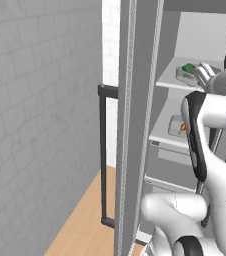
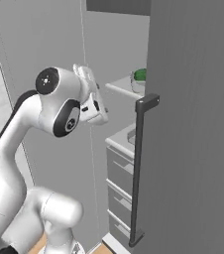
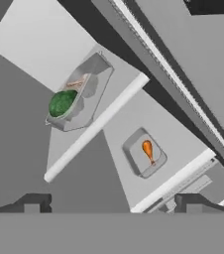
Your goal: Take the meat container that has the chicken drumstick and place it on the second highest rack of the freezer. Then take the vegetable container that has the garlic and broccoli and place it on the highest rack of the freezer.
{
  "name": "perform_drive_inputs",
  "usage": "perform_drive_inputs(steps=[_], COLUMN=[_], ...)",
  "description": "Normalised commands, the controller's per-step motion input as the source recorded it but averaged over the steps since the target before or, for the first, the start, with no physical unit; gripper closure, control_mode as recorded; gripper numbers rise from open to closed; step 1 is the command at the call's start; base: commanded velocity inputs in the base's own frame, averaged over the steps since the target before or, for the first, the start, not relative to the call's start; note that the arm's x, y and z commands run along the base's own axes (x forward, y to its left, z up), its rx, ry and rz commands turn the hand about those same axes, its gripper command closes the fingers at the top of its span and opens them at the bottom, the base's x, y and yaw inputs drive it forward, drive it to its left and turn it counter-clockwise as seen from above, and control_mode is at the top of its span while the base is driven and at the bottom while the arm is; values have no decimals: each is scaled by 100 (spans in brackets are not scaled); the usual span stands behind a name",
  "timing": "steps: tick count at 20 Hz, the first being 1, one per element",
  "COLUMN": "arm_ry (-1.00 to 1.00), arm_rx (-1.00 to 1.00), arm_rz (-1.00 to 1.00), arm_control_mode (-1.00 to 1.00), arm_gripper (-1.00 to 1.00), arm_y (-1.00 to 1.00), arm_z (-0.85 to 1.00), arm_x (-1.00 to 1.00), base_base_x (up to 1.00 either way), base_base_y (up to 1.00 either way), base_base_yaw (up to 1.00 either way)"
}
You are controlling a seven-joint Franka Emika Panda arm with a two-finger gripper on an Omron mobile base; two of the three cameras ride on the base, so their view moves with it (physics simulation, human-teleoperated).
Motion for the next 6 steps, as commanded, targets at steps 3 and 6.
perform_drive_inputs(steps=[3,6], arm_ry=[4,4], arm_rx=[0,0], arm_rz=[-2,-1], arm_control_mode=[-100,-100], arm_gripper=[-100,-100], arm_y=[4,17], arm_z=[13,-12], arm_x=[-100,-100], base_base_x=[0,0], base_base_y=[0,0], base_base_yaw=[0,0])
